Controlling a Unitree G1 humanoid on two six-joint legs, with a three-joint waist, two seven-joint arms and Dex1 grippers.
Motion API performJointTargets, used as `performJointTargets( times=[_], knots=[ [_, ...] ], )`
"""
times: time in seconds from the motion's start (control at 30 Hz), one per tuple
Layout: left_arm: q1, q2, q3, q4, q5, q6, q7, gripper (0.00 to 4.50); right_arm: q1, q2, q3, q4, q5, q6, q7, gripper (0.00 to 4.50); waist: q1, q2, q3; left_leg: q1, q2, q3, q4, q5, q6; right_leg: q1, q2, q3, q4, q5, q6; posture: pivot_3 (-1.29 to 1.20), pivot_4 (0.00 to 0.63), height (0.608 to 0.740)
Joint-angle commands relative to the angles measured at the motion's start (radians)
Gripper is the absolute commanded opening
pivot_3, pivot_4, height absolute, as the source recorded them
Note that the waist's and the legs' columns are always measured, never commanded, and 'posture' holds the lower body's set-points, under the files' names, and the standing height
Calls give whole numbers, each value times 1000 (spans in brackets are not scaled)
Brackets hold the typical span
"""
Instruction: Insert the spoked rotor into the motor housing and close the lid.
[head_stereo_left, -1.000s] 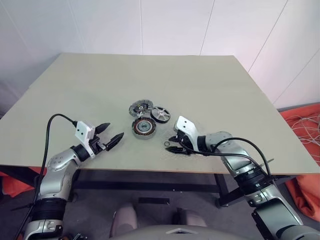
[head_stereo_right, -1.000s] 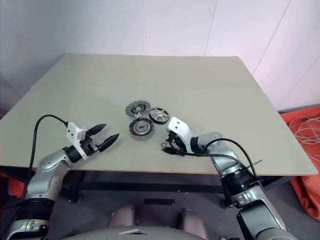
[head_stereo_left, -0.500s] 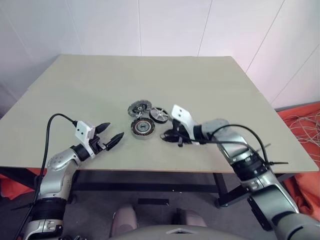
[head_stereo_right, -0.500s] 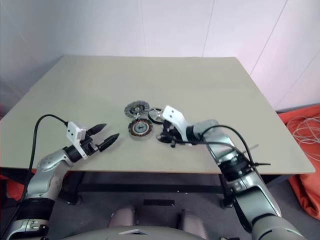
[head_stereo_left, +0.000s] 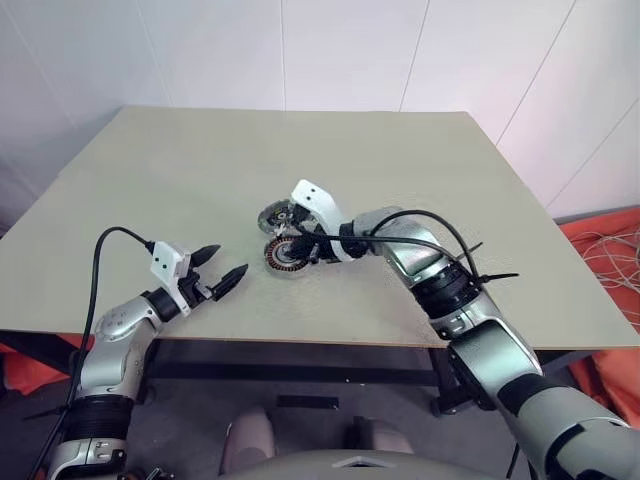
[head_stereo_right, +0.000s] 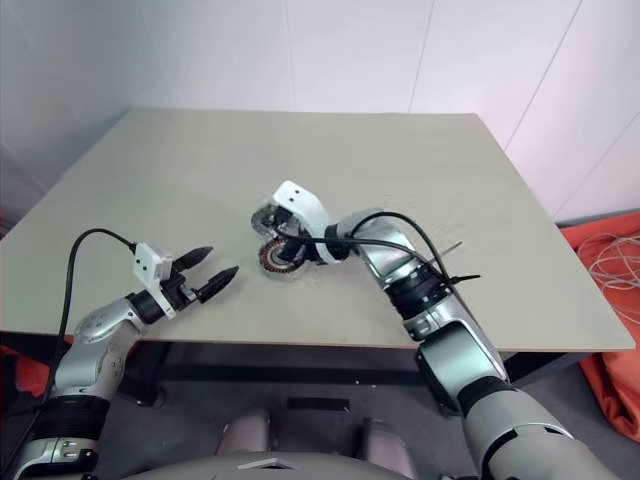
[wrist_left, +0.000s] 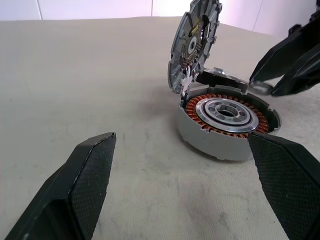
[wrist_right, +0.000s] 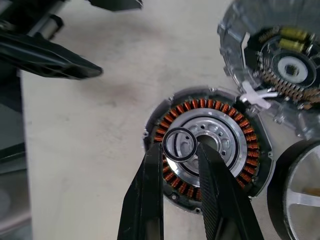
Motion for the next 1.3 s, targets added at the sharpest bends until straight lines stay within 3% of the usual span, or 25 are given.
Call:
performJointTargets(
  times=[0.03,1.3],
  knots=[
    [-8,5,9,-30,-7,-17,-2,4500,-39,32,-4,40,-18,-47,-36,652,-1,0,0,-1,0,0,0,0,0,-1,0,0,0,0,0,0,0,740],
    [3,5,8,-67,-44,-11,-52,4500,-47,55,-28,169,-56,-124,-74,652,-1,0,0,-3,0,1,0,1,-1,-3,0,0,1,0,0,0,0,740]
  ],
)
